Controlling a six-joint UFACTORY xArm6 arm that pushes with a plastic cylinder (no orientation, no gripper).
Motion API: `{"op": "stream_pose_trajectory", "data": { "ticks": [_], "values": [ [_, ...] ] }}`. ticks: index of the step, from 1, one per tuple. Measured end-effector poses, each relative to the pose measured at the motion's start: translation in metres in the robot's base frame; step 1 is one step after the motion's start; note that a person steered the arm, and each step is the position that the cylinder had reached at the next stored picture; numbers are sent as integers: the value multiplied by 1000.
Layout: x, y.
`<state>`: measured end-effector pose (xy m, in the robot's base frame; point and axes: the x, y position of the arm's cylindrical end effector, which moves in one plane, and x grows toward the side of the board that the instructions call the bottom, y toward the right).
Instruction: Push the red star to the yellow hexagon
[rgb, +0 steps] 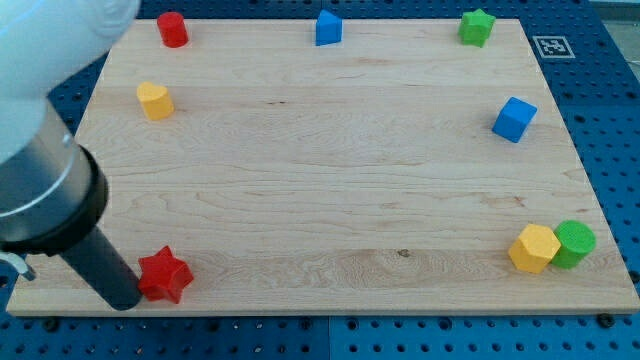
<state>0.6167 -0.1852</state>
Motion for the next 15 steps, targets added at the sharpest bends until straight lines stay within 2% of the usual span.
{"op": "stream_pose_trajectory", "data": {
  "ticks": [3, 6, 7, 8, 9, 10, 11, 12, 15],
  "values": [
    [-14, 76],
    [-35, 214],
    [-15, 209],
    [-4, 175],
    [-4, 123],
    [-27, 85],
    [-65, 87],
    [-66, 94],
    [-71, 172]
  ]
}}
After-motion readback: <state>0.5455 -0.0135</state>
